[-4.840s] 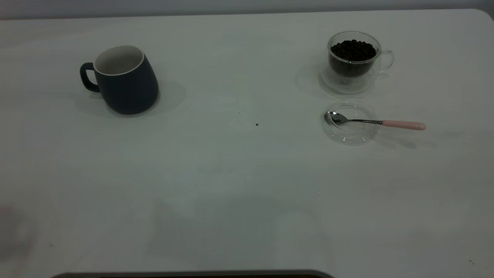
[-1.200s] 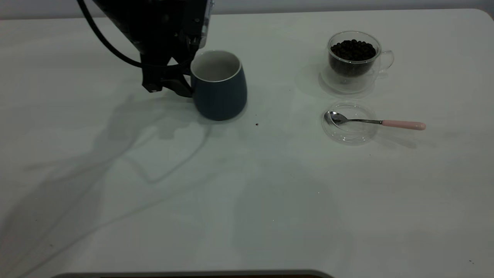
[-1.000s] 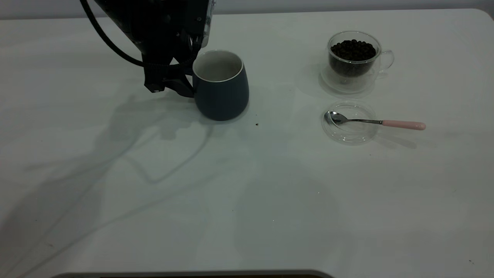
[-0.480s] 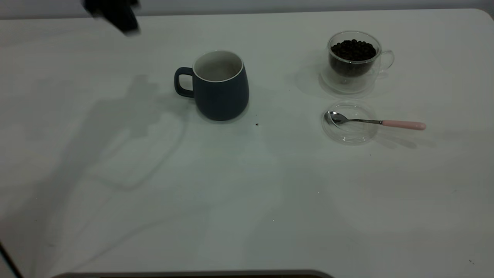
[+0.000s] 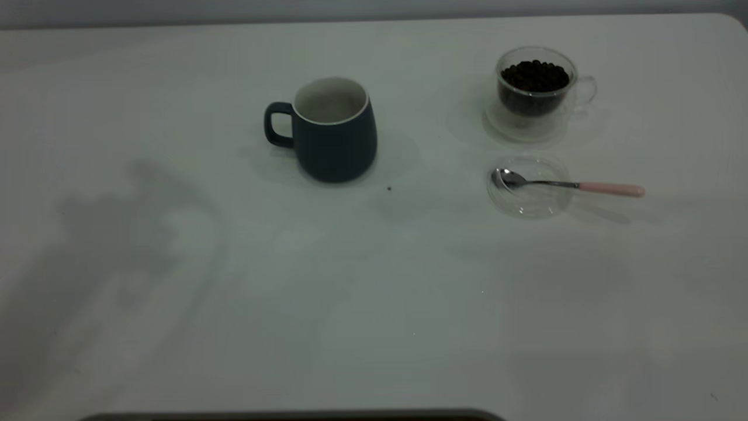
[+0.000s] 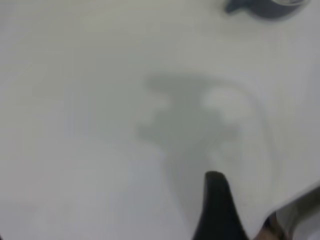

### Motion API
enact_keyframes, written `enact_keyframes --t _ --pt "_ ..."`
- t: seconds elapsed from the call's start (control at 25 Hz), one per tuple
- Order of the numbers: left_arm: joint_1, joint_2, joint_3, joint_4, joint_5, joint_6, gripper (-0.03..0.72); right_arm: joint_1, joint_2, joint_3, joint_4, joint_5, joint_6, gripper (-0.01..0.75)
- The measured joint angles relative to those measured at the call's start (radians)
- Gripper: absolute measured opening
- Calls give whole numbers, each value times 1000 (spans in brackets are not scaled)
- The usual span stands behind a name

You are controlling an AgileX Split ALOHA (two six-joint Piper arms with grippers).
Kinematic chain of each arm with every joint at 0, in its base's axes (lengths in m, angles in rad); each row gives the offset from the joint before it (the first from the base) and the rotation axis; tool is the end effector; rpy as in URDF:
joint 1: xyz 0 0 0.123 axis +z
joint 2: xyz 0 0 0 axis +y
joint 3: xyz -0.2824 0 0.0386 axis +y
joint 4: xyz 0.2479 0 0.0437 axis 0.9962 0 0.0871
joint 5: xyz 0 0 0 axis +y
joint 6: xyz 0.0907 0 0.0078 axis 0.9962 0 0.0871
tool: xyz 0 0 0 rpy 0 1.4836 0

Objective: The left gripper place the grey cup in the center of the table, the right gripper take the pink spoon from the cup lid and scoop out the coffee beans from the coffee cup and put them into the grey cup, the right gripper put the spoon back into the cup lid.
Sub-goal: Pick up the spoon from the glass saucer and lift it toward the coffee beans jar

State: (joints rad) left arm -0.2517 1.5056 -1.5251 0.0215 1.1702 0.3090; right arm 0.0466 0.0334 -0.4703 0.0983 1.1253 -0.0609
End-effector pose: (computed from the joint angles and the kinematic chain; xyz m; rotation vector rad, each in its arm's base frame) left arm 0.3019 -0.0758 0.3762 0.7331 2.5307 0.0485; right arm -0.0004 0.0081 0.2642 -0.1213 2.1662 0.1124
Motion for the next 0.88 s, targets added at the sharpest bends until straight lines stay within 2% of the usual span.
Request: enact_keyframes --t 0.16,0.28,0.48,0.64,0.88 --pt "0 -157 127 20 0 -106 569 0 0 0 1 0 0 577" --pt "0 -293 283 19 0 -173 569 0 -1 0 2 0 0 577" --pt "0 -523 612 19 -2 -315 569 0 -1 0 3 0 0 577" --pt "0 -704 844 20 -22 -354 569 0 -1 0 3 0 0 577" --pt "0 -959 1018 22 -74 -359 569 0 -5 0 3 0 0 577"
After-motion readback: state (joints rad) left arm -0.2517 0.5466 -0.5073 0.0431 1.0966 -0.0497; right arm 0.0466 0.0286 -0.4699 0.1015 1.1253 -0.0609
